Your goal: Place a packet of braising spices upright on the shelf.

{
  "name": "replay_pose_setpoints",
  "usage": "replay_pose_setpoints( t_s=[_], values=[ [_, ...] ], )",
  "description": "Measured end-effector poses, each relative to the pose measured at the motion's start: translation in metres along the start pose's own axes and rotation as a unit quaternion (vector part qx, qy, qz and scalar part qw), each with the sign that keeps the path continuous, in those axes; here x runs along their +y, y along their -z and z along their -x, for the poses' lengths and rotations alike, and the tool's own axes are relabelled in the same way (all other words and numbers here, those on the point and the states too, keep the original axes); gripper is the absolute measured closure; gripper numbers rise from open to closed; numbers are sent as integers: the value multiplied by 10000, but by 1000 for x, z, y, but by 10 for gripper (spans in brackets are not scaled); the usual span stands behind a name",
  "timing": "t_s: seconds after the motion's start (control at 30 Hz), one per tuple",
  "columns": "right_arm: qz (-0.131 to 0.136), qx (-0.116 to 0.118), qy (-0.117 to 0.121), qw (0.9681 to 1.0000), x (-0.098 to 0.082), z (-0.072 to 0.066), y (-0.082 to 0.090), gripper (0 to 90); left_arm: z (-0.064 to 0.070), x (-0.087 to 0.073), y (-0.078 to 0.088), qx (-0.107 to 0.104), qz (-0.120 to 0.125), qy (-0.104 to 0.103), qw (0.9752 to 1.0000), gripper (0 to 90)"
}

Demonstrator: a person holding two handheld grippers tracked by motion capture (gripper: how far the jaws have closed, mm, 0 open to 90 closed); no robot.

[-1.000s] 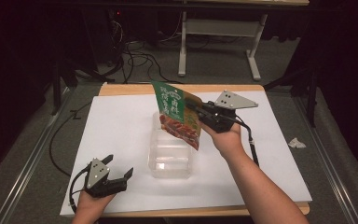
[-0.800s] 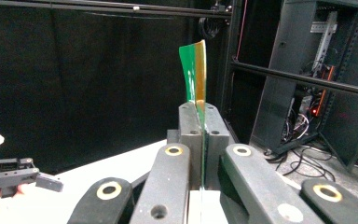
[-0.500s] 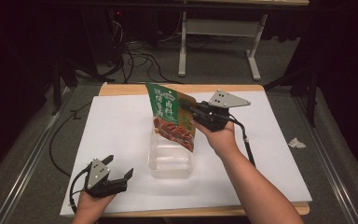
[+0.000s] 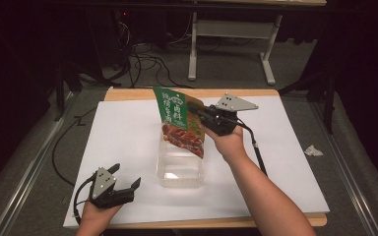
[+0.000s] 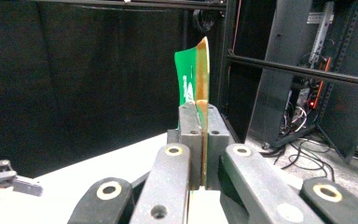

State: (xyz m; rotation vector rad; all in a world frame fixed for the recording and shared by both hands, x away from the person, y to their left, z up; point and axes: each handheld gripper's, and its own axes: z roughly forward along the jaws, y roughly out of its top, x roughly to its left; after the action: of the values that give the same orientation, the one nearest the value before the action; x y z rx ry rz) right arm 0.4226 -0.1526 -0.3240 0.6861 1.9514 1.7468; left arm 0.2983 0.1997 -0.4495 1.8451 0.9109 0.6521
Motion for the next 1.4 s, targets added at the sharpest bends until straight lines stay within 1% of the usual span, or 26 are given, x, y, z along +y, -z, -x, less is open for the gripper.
replay_pose_setpoints(
  t_s=[0.17,0.23,0.33,0.43,0.5,0.73,0.83,1.0,1.13,1.17,1.23,1.27,1.4],
  values=[
    [-47,-60,-18,10000,0,7,3,900,0,0,0,4,-5,-1,10000,152],
    [-52,-60,-57,10000,-2,7,3,900,0,0,-1,-4,-24,-19,10000,152],
    [-40,-93,-64,9999,-6,4,1,900,0,0,-1,-2,-24,-14,10000,152],
    [26,-60,-187,9998,-10,3,-1,900,1,0,0,10,-7,-15,10000,152],
    [78,-90,-204,9997,-12,1,-2,900,0,0,0,0,-15,-11,10000,152],
    [79,-117,-226,9996,-16,-2,-7,900,0,0,0,4,-5,2,10000,152],
    [88,-121,-199,9997,-16,-3,-8,900,0,0,0,-5,-17,1,10000,152],
    [18,-156,-173,9997,-20,-3,-10,900,0,0,0,-6,-20,-15,10000,152],
    [25,-171,-181,9997,-24,-2,-12,900,0,0,0,2,-6,6,10000,152],
    [-35,-159,-251,9996,-29,-1,-13,900,0,0,0,-8,-27,-5,10000,152],
    [-67,-179,-251,9995,-31,0,-13,900,0,-1,-1,-5,-25,-6,10000,152],
    [-82,-181,-271,9994,-34,1,-14,900,1,-1,-1,-2,-23,-10,10000,152],
    [-83,-210,-282,9993,-35,2,-13,900,0,0,-1,4,-12,-1,10000,152]
  ],
)
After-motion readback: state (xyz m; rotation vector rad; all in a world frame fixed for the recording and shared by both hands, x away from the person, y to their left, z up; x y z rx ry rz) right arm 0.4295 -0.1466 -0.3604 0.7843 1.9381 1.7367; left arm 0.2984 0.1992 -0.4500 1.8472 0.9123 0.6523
